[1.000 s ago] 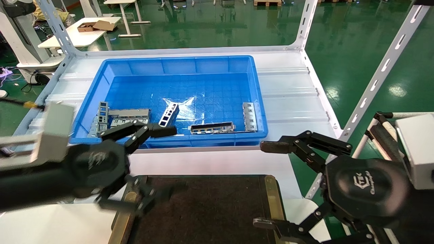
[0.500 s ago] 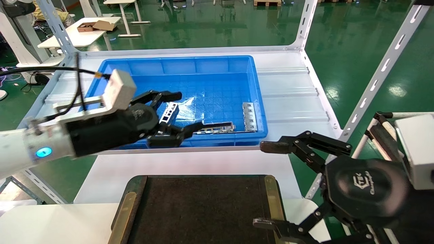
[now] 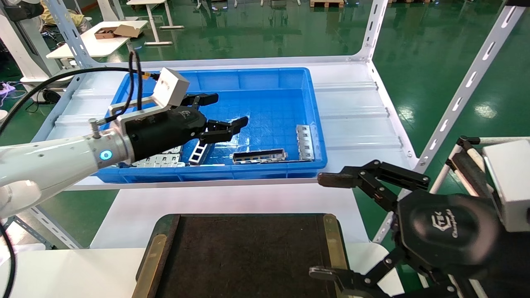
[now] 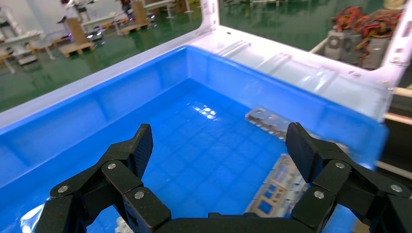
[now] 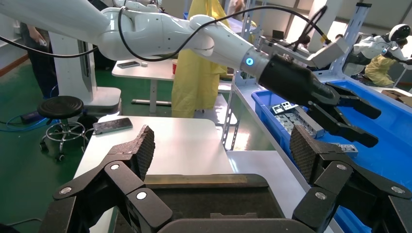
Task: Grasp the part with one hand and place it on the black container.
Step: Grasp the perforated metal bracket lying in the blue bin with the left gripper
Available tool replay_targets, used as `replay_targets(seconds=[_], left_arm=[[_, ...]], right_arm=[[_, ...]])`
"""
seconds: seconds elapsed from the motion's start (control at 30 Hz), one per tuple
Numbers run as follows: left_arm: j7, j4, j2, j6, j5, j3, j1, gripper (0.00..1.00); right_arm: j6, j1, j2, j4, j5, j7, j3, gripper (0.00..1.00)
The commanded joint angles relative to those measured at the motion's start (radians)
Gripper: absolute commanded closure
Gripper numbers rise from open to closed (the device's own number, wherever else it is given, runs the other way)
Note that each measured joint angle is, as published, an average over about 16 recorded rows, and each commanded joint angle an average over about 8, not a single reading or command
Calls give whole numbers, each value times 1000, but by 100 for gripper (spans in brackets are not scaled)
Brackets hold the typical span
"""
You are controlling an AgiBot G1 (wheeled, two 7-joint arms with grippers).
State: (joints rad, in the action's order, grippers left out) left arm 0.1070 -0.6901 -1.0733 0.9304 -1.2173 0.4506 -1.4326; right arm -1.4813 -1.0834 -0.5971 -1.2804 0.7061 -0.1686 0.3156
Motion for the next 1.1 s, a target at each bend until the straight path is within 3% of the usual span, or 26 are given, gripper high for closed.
replay_targets(seconds=[0.03,0.6,1.07,1.1], left_arm=[[-11,44,-21,-14,-9,4,-17,0],[-72,287,-105,-118,-57,19,-81,0],[-89,390,-91,-61,-67,29,-110,0],[-88,394,-90,-59,-68,30,-111,3]], right_arm=[[0,0,0,0,0,0,0,0],[0,0,0,0,0,0,1,0],[1,0,0,0,-1,1,1,0],[1,0,0,0,-1,1,1,7]])
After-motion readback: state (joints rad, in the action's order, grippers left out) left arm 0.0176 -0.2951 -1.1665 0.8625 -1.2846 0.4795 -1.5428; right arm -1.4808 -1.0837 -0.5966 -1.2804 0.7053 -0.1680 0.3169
